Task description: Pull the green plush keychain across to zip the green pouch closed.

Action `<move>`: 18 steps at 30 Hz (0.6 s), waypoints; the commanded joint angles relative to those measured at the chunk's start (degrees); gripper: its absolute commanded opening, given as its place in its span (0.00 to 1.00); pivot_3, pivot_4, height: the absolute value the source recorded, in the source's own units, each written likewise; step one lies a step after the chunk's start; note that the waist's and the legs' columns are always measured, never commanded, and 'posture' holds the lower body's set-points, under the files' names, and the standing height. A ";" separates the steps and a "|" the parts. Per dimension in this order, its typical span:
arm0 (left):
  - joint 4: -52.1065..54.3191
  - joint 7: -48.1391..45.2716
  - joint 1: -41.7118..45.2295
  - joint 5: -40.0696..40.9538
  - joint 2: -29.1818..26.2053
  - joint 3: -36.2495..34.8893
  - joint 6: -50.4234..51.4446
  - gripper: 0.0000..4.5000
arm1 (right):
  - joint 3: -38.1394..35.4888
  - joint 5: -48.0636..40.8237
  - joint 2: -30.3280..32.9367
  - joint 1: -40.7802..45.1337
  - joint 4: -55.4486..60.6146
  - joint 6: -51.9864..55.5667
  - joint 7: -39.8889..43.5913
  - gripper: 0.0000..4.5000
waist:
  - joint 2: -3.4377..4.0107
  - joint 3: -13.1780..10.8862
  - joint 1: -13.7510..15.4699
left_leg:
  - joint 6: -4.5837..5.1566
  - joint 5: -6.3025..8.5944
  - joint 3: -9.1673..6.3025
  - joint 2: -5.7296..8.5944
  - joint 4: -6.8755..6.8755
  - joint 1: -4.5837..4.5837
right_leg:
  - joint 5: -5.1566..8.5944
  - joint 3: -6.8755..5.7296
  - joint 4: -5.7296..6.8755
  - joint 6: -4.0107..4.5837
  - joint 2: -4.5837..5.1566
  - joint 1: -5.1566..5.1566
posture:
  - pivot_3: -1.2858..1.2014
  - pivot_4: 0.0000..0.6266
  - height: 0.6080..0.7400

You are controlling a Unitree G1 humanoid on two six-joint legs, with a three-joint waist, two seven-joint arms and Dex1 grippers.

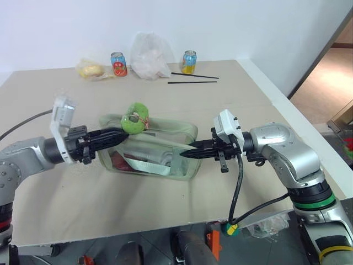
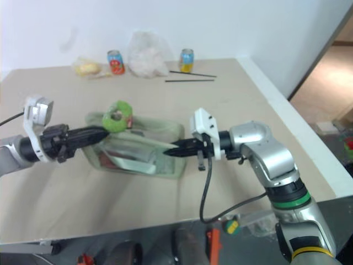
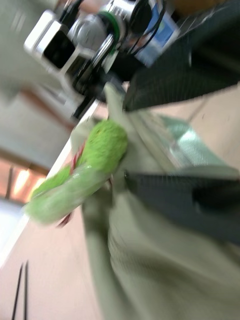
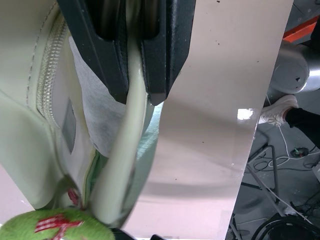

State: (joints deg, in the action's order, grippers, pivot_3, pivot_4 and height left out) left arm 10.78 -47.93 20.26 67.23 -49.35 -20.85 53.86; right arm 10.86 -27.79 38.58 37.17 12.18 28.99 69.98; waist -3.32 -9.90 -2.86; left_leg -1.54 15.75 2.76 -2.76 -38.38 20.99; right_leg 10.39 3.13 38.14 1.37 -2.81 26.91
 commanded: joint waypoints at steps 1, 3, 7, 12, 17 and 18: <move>-0.30 0.36 0.87 4.02 -1.48 -7.06 0.56 0.50 | -0.40 0.11 0.21 0.61 0.33 -0.27 0.71 0.00 | 0.00 0.00 -0.01 | 0.00 0.00 0.00 -0.01 0.00 0.00 | -0.02 0.00 0.00 -0.03 0.00 0.00 | 0.52 0.24 1.00; 0.67 -1.23 -0.96 5.33 -2.30 -10.13 0.87 0.50 | -0.30 0.10 0.12 0.78 0.11 -0.40 0.94 0.00 | 0.00 0.00 -0.12 | 0.02 0.01 0.00 -0.01 0.02 0.00 | -0.01 0.00 0.00 -0.03 -0.02 0.00 | 0.52 0.24 1.00; 1.33 -6.40 -8.02 -0.33 -5.25 -12.54 -1.70 0.50 | -0.25 0.16 -0.07 1.20 -0.44 -0.56 1.40 0.00 | 0.02 -0.01 -0.14 | 0.09 0.06 0.03 -0.06 0.08 0.00 | 0.06 -0.02 -0.01 0.06 -0.03 0.04 | 0.52 0.24 1.00; -3.24 -11.52 -13.54 -8.17 -7.64 -12.67 -6.34 0.50 | -0.06 0.34 -0.30 1.69 -1.14 -0.81 1.97 0.00 | 0.02 -0.01 0.01 | 0.09 0.06 -0.04 -0.08 0.11 0.00 | 0.20 -0.15 -0.01 0.28 -0.04 0.08 | 0.52 0.24 1.00; -2.69 -13.47 -14.87 -12.16 -6.92 -9.86 -8.37 0.50 | -0.02 0.41 -0.27 1.92 -1.29 -0.70 2.28 0.00 | 0.03 -0.02 0.02 | 0.09 0.06 -0.03 -0.08 0.11 0.02 | 0.24 -0.15 -0.01 0.35 -0.01 0.08 | 0.52 0.24 1.00; -2.71 -13.32 -14.41 -12.04 -6.36 -9.47 -8.06 0.50 | -0.05 0.41 -0.22 1.90 -1.20 -0.59 2.30 0.00 | 0.03 -0.02 0.01 | 0.09 0.06 -0.02 -0.08 0.11 0.02 | 0.23 -0.14 -0.01 0.34 -0.01 0.08 | 0.52 0.24 1.00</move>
State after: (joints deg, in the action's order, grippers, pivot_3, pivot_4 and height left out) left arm 7.24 -60.69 5.01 55.27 -55.63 -30.15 46.57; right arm 11.02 -27.70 38.28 38.28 10.76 28.54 72.11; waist -3.29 -9.92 -2.85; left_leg -1.45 15.81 2.75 -2.84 -38.26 21.01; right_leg 10.59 3.00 38.13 1.65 -2.81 26.99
